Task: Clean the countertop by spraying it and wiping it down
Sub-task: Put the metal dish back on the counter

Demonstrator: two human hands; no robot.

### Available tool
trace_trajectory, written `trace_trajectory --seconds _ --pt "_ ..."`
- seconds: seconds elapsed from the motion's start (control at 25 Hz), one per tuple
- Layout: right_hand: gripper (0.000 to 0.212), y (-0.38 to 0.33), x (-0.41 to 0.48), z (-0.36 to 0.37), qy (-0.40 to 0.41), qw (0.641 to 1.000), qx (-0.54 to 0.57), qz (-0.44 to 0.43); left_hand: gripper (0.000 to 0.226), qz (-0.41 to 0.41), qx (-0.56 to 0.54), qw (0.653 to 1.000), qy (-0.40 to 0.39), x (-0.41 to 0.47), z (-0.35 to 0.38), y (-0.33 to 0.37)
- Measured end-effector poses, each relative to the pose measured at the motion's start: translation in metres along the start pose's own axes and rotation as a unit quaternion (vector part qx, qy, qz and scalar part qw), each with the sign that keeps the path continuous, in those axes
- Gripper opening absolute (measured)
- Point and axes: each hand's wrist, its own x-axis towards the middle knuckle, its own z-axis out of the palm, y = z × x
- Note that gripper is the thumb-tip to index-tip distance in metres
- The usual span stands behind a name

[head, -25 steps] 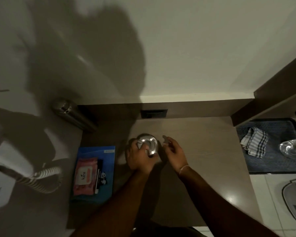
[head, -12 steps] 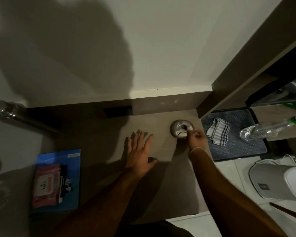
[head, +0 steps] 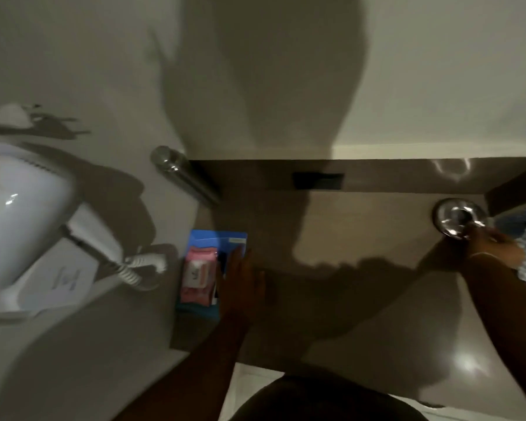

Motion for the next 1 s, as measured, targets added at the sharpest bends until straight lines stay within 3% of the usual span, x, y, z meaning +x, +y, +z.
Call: trace_trajectory --seconds 0.12,0.24,0.32,0.36,0.44,0.48,0.52,0.56,0.6,0.64,0.68,0.76,1.0 --pt "0.046 0.004 -0.018 0.036 0.017 0.997 -0.053 -0.046 0.06 -0.177 -0.034 0.98 0.09 -0.02 -0.017 -0.056" --pt "0.039 0.01 -0.06 0.072 0.008 0.988 -0.102 -0.116 0.067 -0.382 -0.095 0.915 0.084 -0.032 -0.02 -0.083" --pt "0.032 0.006 -0.104 0.097 -0.033 0.968 -0.149 -0.202 0.081 -0.446 -0.192 0.87 0.09 -0.037 -0.021 -0.084" --pt "0.029 0.004 -0.131 0.11 -0.089 0.946 -0.181 -0.253 0.072 -0.451 -0.226 0.857 0.107 -0.04 -0.018 -0.085" --pt "0.027 0.001 -0.196 0.14 -0.257 0.86 -0.227 -0.379 0.046 -0.432 -0.281 0.855 0.053 -0.044 -0.002 -0.085" --pt "0.031 0.001 -0.226 0.156 -0.343 0.798 -0.255 -0.424 0.043 -0.418 -0.26 0.866 0.092 -0.043 0.004 -0.089" --pt "0.04 0.002 -0.254 0.173 -0.421 0.733 -0.299 -0.443 0.044 -0.426 -0.299 0.846 0.114 -0.044 0.004 -0.094" --pt "0.052 0.003 -0.278 0.192 -0.469 0.663 -0.359 -0.46 0.051 -0.464 -0.391 0.789 0.098 -0.042 0.003 -0.098" --pt "0.064 0.007 -0.295 0.211 -0.479 0.59 -0.419 -0.496 0.061 -0.487 -0.426 0.757 0.092 -0.039 0.001 -0.097" --pt "0.072 0.01 -0.306 0.226 -0.47 0.523 -0.469 -0.535 0.068 -0.505 -0.392 0.762 0.104 -0.043 0.0 -0.095" --pt "0.075 0.011 -0.315 0.238 -0.451 0.481 -0.496 -0.565 0.07 -0.507 -0.393 0.762 0.088 -0.045 0.002 -0.099" --pt "0.072 0.014 -0.317 0.249 -0.403 0.467 -0.508 -0.602 0.069 -0.487 -0.429 0.759 0.062 -0.048 0.004 -0.102" --pt "0.049 0.028 -0.303 0.206 -0.34 0.467 -0.46 -0.674 0.05 -0.413 -0.389 0.823 0.015 -0.05 0.005 -0.101"
